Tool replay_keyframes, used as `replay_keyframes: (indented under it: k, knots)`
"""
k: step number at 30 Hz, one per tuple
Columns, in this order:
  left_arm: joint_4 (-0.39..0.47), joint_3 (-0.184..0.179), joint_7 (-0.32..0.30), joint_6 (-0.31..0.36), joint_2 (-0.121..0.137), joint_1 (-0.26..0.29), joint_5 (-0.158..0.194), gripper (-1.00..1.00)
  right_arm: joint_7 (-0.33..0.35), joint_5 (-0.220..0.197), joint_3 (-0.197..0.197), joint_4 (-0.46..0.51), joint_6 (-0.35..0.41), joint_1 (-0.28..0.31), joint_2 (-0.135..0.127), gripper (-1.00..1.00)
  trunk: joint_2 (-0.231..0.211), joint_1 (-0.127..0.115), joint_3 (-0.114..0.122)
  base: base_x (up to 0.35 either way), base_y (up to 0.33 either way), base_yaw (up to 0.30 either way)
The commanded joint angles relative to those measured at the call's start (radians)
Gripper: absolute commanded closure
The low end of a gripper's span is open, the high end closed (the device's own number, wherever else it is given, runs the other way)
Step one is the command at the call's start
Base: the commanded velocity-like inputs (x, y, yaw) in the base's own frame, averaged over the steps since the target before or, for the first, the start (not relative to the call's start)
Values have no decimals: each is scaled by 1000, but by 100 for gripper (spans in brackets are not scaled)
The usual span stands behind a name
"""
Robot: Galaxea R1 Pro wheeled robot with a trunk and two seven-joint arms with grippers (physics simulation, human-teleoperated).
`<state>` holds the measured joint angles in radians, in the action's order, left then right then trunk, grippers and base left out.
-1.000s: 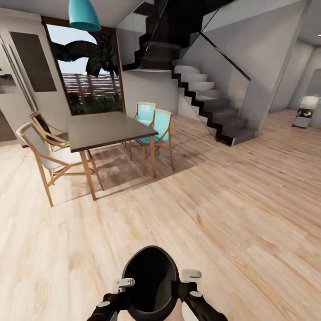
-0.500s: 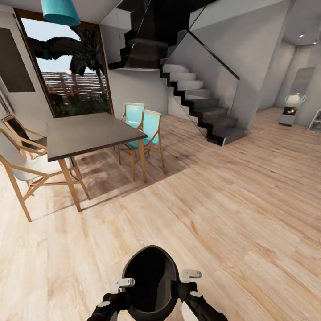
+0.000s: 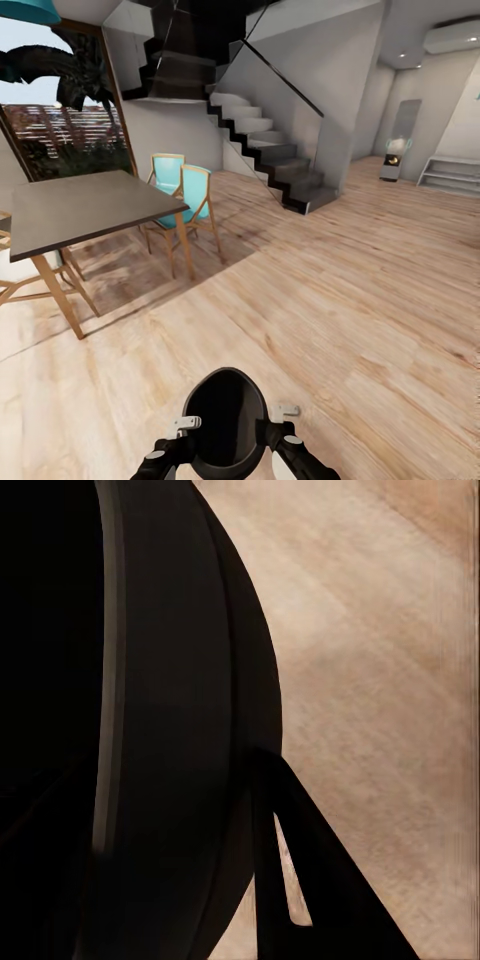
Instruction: Place each of the two pumpkins and all three candles from the living room inside a cabinet in the living room (use any cabinet), then make sure every cabinet is closed, and position the cauldron so it is next to a table in the living room.
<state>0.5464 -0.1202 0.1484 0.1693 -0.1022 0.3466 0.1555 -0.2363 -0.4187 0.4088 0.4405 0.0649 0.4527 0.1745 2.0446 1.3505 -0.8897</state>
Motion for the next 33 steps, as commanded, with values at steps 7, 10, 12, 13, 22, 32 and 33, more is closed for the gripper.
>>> replay_keyframes:
  k: [7, 10, 12, 13, 22, 32, 33]
  knots:
    - [1, -15, 7, 4, 1, 0, 26, 100, 15, -2, 11, 23, 4, 1, 0, 100, 0, 0, -2, 311, 0, -271]
    - [1, -15, 7, 4, 1, 0, 26, 100, 15, -2, 11, 23, 4, 1, 0, 100, 0, 0, -2, 330, 0, -278]
    - [1, -15, 7, 4, 1, 0, 26, 100, 14, -2, 11, 23, 4, 1, 0, 100, 0, 0, -2, 332, 0, -278]
    - [1, -15, 7, 4, 1, 0, 26, 100, 14, -2, 12, 22, 4, 1, 0, 100, 0, 0, -2, 333, 0, -279]
    - [1, -15, 7, 4, 1, 0, 26, 100, 14, -2, 11, 22, 4, 1, 0, 100, 0, 0, -2, 333, 0, -279]
    - [1, -15, 7, 4, 1, 0, 26, 100, 14, -2, 11, 22, 4, 1, 0, 100, 0, 0, -2, 333, 0, -279]
    - [1, -15, 7, 4, 1, 0, 26, 100, 14, -2, 11, 23, 4, 1, 0, 100, 0, 0, -2, 333, 0, -279]
